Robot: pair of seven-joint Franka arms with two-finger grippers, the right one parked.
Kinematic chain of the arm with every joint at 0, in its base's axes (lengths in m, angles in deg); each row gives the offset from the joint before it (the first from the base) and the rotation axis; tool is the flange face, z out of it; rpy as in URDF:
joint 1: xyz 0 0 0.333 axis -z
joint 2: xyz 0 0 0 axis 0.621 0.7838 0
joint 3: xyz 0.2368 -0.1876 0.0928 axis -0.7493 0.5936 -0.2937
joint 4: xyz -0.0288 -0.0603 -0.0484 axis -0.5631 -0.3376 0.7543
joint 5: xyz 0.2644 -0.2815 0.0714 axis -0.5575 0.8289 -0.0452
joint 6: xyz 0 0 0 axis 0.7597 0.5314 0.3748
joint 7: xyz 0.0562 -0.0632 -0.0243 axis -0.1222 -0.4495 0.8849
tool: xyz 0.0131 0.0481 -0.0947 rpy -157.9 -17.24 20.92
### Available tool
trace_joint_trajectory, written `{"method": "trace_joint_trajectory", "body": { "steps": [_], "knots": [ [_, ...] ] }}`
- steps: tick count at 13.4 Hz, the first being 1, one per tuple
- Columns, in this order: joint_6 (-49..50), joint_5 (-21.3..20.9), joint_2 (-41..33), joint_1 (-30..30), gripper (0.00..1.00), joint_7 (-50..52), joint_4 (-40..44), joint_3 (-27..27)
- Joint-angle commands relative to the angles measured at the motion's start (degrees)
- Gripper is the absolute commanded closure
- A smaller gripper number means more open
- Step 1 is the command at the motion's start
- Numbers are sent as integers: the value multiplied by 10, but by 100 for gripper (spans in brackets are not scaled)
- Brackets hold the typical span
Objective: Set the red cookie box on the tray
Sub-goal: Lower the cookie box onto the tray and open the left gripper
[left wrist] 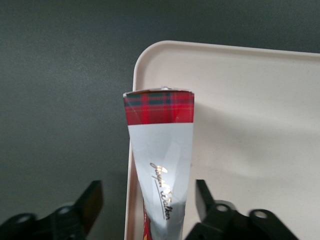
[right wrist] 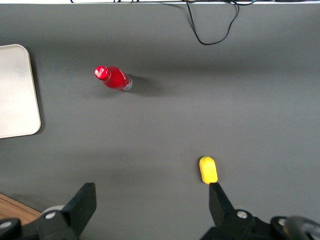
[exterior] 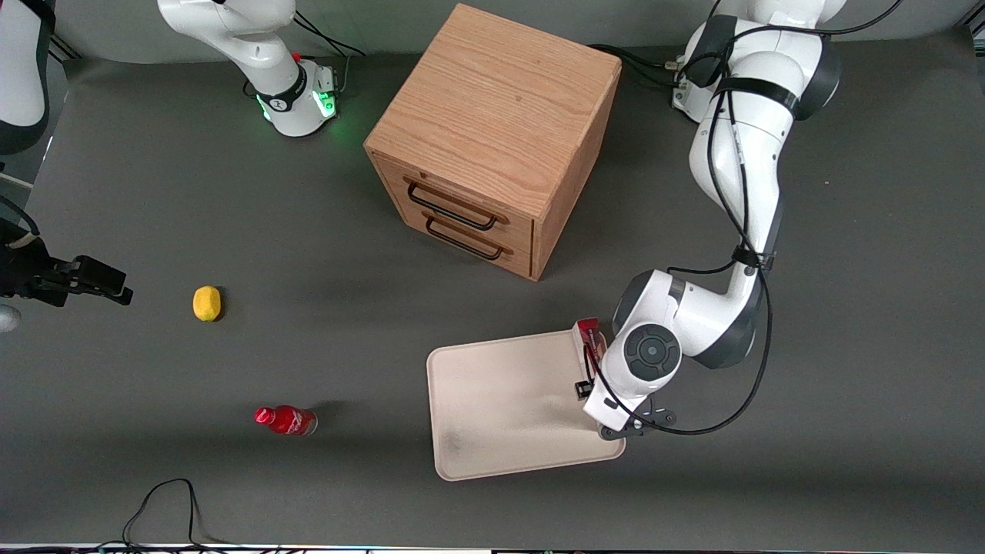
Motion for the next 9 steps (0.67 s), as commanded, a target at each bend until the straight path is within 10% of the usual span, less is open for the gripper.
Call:
{"method": "trace_joint_trajectory", "body": {
  "steps": [1,9],
  "knots": [
    [24,-8,-13,4,0,-3,-3,-1],
    [288,1,-148,-1,0,22,57,8]
  ]
}}
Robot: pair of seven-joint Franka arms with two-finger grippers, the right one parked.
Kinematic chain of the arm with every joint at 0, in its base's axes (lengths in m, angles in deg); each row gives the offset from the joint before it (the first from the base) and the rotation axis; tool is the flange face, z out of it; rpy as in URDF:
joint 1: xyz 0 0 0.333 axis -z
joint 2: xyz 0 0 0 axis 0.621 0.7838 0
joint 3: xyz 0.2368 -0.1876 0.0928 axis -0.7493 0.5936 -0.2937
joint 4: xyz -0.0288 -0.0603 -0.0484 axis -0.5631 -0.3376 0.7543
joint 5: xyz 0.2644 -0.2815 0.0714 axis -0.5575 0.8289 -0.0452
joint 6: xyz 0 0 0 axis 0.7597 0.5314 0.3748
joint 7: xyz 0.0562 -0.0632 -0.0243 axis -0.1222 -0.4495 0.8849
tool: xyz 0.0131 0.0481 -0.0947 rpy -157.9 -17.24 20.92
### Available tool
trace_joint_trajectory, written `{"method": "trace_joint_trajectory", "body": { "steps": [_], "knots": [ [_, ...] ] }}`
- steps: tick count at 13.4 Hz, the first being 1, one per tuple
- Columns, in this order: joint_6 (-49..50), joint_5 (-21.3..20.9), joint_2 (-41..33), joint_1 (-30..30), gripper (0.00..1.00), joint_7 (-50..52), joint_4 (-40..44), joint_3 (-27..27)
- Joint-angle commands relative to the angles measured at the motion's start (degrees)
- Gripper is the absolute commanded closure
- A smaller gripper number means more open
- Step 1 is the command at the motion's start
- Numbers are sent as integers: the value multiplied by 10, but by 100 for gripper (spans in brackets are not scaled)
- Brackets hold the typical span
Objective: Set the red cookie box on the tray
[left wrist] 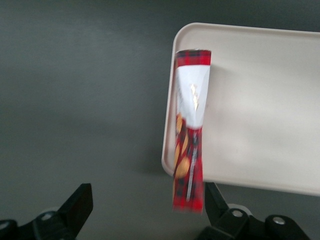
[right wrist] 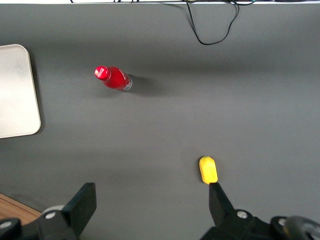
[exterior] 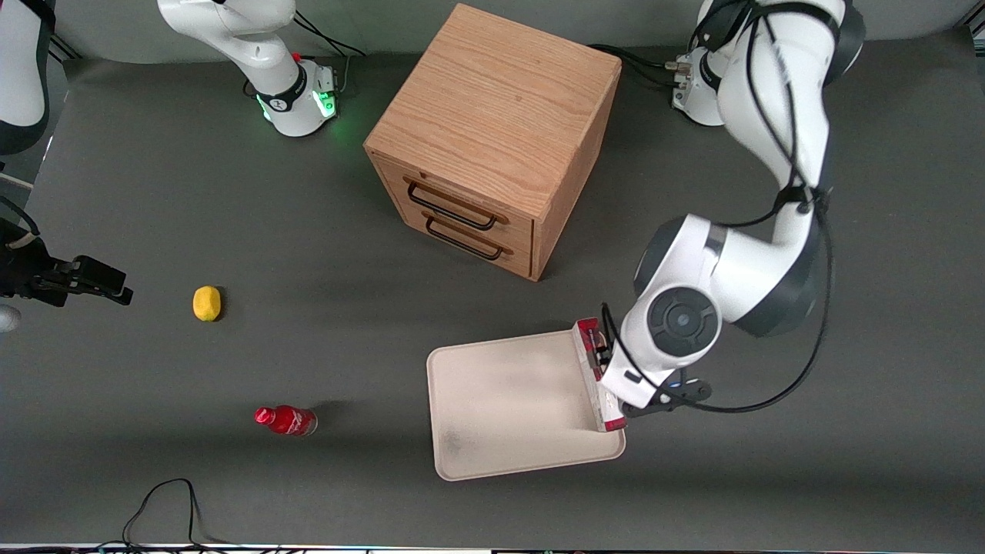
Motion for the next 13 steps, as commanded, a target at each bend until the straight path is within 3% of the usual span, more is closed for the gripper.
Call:
{"method": "trace_joint_trajectory", "body": {
  "steps": [1,3,6,13],
  "knots": [
    [63,1,-85,-2,0,5,-8,-6],
    [105,0,-137,-18,0,-6,-10,-7],
    [142,1,-215,-69,0,-117,-41,-7],
    [85,1,-400,-221,0,-381,-244,-7]
  ]
}}
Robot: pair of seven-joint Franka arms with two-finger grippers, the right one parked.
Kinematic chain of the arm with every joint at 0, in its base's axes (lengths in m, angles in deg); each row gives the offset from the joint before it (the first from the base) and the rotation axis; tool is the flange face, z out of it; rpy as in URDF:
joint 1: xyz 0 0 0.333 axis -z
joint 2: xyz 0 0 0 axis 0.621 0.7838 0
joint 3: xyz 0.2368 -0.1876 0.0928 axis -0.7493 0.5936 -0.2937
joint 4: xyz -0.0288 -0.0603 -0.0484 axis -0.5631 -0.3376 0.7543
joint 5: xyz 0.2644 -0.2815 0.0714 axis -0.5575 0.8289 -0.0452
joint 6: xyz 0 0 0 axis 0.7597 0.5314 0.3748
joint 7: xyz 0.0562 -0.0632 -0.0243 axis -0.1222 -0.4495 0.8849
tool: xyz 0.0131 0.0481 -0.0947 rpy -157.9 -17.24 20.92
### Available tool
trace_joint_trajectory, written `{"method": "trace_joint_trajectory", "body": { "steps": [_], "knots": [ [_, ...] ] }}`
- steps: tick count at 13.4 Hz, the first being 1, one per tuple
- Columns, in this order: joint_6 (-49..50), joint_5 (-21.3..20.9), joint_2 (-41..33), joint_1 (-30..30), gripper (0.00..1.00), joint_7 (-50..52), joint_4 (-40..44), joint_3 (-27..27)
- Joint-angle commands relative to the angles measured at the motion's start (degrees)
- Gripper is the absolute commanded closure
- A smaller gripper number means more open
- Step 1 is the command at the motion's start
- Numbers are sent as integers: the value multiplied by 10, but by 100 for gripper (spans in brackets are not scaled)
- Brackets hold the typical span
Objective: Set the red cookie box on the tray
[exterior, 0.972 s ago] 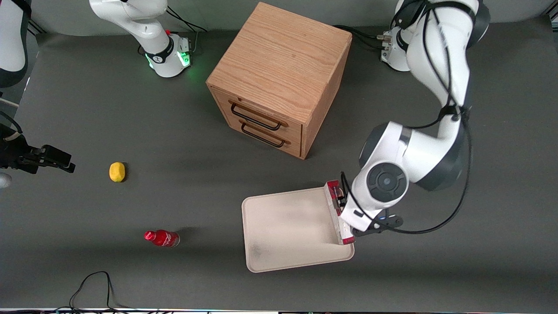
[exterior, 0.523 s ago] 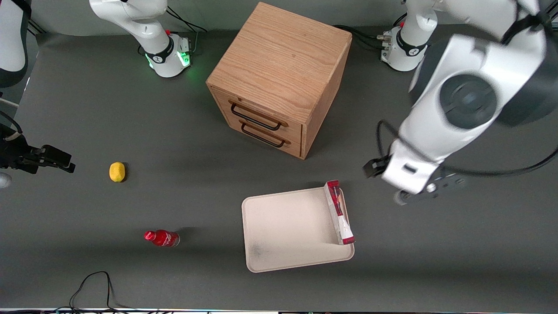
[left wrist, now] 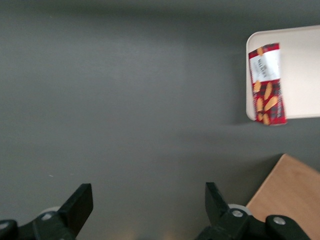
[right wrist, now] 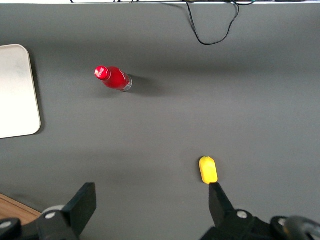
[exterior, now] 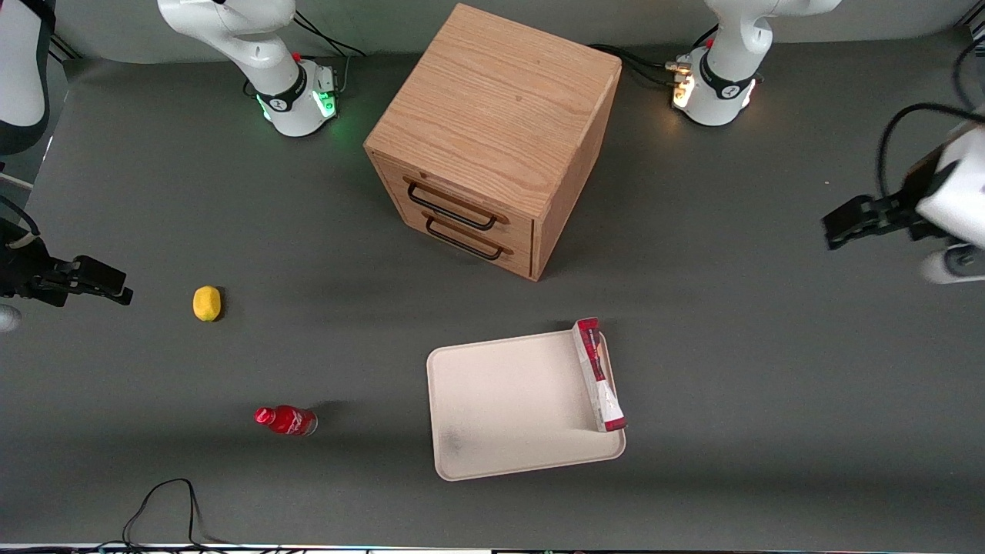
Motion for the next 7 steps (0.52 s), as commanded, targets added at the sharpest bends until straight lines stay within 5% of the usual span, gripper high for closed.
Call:
{"method": "trace_joint_trajectory", "body": {
  "steps": [1,7],
  "knots": [
    [-79,1,-93,-48,0,-85,-138,5],
    [-142,9,-139,-73,0,-136,-232,0]
  ]
}}
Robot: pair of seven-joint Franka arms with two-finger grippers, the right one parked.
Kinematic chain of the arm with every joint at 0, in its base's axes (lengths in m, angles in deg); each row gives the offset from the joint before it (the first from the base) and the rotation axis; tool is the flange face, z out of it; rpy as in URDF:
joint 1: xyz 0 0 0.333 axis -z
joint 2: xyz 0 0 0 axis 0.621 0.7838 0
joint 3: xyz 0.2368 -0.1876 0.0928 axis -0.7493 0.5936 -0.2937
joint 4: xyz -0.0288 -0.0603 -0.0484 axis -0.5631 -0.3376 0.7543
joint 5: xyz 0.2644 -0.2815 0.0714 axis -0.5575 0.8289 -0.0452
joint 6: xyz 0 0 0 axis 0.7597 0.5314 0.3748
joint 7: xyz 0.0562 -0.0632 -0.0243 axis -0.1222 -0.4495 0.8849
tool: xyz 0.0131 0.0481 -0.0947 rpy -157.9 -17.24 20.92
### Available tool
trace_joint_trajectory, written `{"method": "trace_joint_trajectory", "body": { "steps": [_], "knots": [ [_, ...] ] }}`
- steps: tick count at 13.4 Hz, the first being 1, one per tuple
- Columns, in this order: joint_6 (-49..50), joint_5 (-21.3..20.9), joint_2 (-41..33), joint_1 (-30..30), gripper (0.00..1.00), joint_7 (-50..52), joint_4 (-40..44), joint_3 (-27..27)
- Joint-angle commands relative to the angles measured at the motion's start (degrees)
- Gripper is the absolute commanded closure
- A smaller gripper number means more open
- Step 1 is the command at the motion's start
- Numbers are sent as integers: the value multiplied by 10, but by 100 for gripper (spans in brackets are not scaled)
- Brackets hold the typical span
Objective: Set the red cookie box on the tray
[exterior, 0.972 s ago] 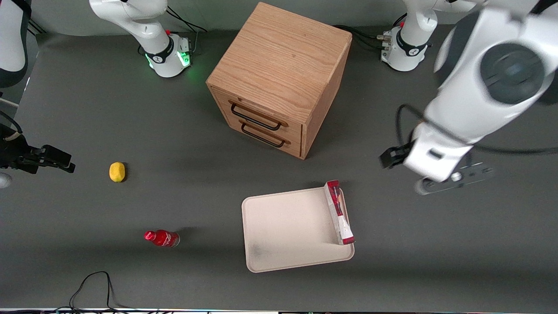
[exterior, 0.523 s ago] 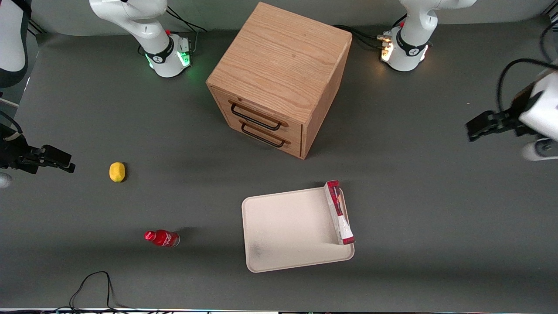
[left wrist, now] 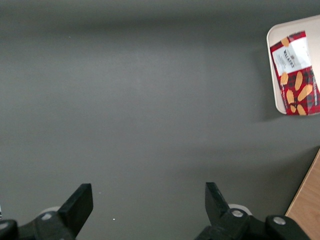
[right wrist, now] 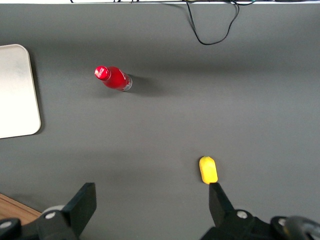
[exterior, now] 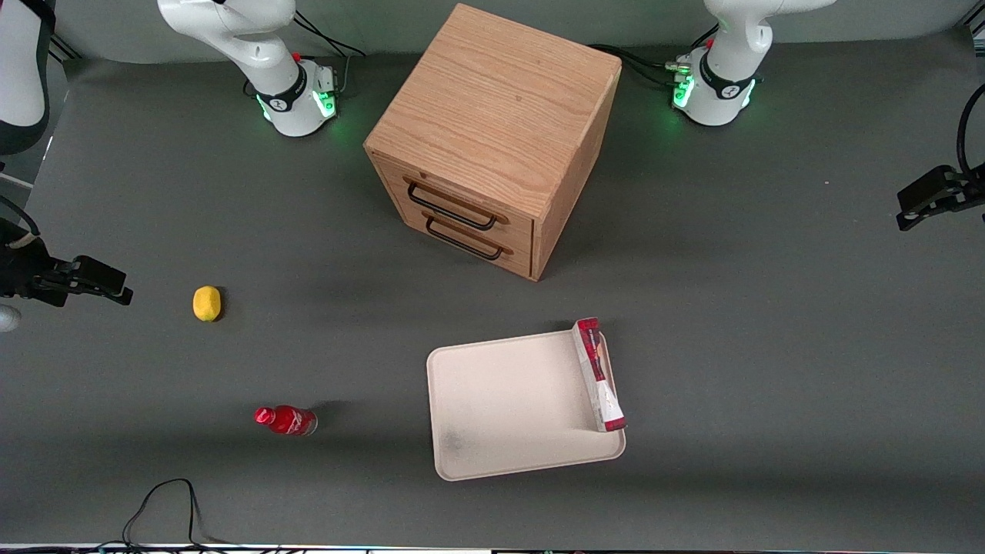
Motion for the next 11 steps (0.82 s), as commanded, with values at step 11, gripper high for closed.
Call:
{"method": "trace_joint_trajectory", "body": {
  "steps": [11],
  "knots": [
    [-24,18,-36,23,0,2,-47,-18]
  ]
}}
